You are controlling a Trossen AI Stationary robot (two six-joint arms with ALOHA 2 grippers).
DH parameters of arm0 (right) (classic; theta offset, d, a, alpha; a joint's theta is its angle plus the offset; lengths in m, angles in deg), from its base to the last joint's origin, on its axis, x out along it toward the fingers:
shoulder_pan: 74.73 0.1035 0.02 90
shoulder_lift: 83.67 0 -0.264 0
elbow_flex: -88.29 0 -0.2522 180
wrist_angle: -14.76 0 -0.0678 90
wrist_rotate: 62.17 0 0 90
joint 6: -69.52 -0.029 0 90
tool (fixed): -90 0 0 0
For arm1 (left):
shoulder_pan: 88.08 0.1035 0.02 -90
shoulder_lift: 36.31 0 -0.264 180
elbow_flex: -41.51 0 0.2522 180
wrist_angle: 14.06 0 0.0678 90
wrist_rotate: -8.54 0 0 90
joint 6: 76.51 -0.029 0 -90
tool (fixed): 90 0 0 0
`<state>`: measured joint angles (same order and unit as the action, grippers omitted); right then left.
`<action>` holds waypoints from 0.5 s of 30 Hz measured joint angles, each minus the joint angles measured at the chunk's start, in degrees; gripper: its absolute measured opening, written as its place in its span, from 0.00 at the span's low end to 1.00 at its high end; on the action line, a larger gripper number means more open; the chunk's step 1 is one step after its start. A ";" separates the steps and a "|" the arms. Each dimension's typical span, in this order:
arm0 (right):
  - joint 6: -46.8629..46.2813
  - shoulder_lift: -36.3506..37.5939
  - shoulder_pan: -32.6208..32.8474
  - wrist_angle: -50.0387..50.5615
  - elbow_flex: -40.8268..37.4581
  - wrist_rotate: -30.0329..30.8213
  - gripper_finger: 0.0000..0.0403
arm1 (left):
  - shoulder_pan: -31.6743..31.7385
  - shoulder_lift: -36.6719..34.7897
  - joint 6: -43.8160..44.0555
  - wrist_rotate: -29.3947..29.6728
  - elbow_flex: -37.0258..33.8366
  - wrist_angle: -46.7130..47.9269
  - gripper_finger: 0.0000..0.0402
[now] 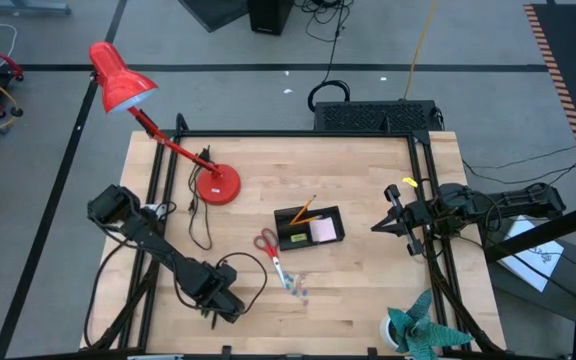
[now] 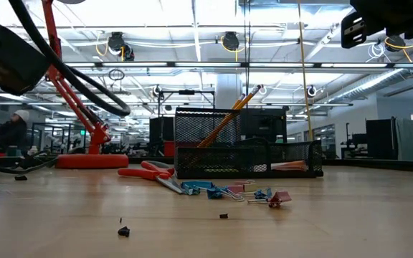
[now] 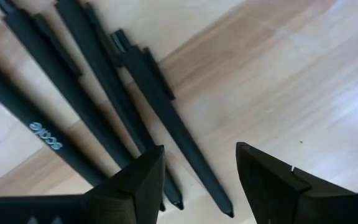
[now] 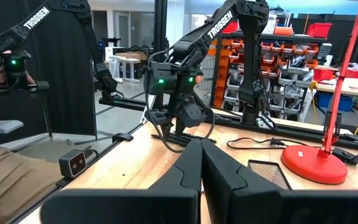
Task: Pick and place office supplies into organizer
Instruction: Put the black pen into the black desk organizer
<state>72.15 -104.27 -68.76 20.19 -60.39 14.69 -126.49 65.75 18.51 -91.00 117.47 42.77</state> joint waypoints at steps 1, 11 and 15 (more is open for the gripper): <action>0.00 0.00 0.01 -0.01 0.00 0.00 0.00 | -0.10 0.00 0.17 0.02 0.00 -0.08 0.51; -0.02 0.01 0.01 0.00 0.00 0.00 0.00 | -0.75 0.00 2.67 2.40 0.00 -0.09 0.51; -0.02 0.00 0.01 -0.02 0.00 0.00 0.00 | -0.75 0.00 2.90 3.16 0.00 -0.22 0.51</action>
<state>72.13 -104.27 -68.75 20.17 -60.39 14.69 -127.24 65.75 21.41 -87.84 117.47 42.54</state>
